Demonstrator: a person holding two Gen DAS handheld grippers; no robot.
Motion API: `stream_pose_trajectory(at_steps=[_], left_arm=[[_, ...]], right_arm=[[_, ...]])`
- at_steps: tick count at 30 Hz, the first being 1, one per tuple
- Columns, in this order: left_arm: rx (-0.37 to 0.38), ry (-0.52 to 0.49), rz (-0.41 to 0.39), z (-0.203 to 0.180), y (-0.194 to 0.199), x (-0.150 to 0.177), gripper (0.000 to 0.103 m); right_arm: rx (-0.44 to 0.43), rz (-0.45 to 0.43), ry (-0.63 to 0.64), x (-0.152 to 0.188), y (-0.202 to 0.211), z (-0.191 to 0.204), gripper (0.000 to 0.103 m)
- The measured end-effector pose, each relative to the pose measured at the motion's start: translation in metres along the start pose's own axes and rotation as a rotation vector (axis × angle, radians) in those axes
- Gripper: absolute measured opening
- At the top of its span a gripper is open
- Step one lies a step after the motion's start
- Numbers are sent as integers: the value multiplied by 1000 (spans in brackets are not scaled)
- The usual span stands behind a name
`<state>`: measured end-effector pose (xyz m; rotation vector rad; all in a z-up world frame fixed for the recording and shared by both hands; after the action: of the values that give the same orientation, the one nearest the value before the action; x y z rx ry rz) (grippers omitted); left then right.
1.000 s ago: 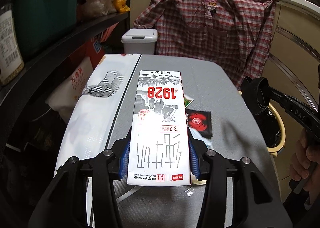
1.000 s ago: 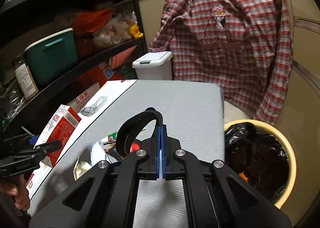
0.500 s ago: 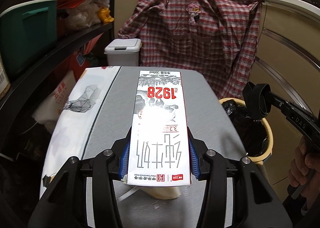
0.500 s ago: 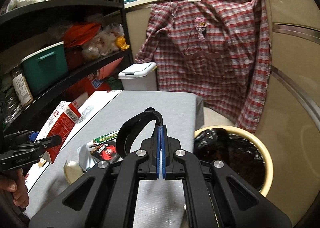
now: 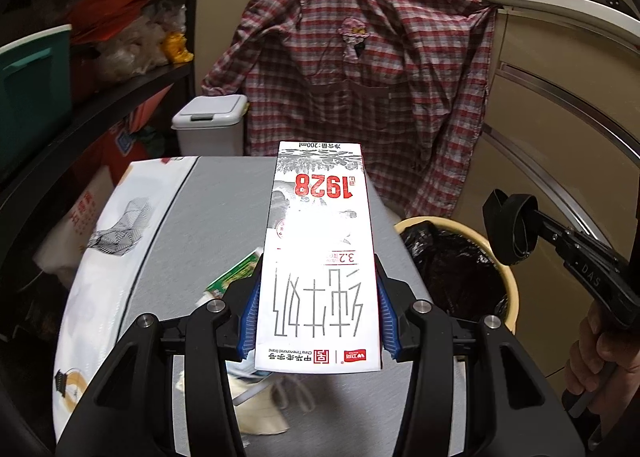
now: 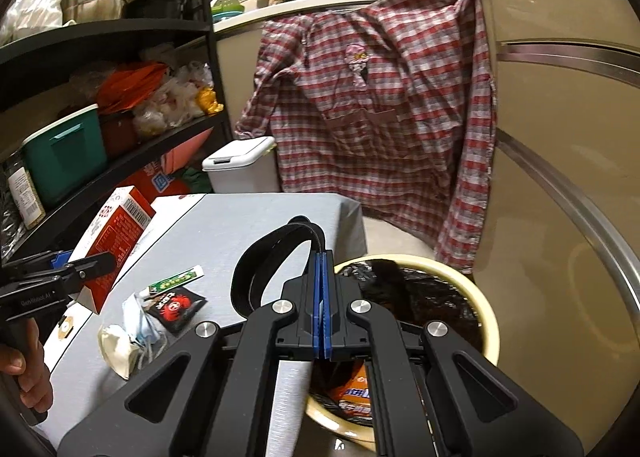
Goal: Collect trash
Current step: 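Carry the milk carton and black ring over the yellow bin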
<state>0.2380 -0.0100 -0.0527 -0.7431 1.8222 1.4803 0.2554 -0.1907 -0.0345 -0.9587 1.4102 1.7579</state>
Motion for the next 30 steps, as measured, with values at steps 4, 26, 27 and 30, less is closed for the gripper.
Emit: stream_pose_trajectory(at_steps=[4, 26, 27, 30], left_arm=[[29, 0, -3, -17, -7, -6, 47], [166, -119, 14, -127, -53, -11, 47], [171, -125, 18, -130, -55, -10, 47], [181, -133, 28, -138, -62, -8, 47]], right_arm=[[26, -8, -10, -1, 3, -15, 1], [161, -10, -32, 0, 3, -90, 1], [164, -8, -35, 0, 1, -92, 2], [167, -2, -41, 1, -2, -96, 1]])
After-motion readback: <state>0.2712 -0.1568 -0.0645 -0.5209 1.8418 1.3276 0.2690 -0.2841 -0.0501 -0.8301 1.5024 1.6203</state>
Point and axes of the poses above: each gripper's, at about its wrist camera, not at the fingertips, and y roughly against the way its jaws point, z to its left, x to its underside, the point moved 10 cm from there along -y, roughly the way its jaws point, and after that the axes turned 1 degree about x, right-handed, at the moved point
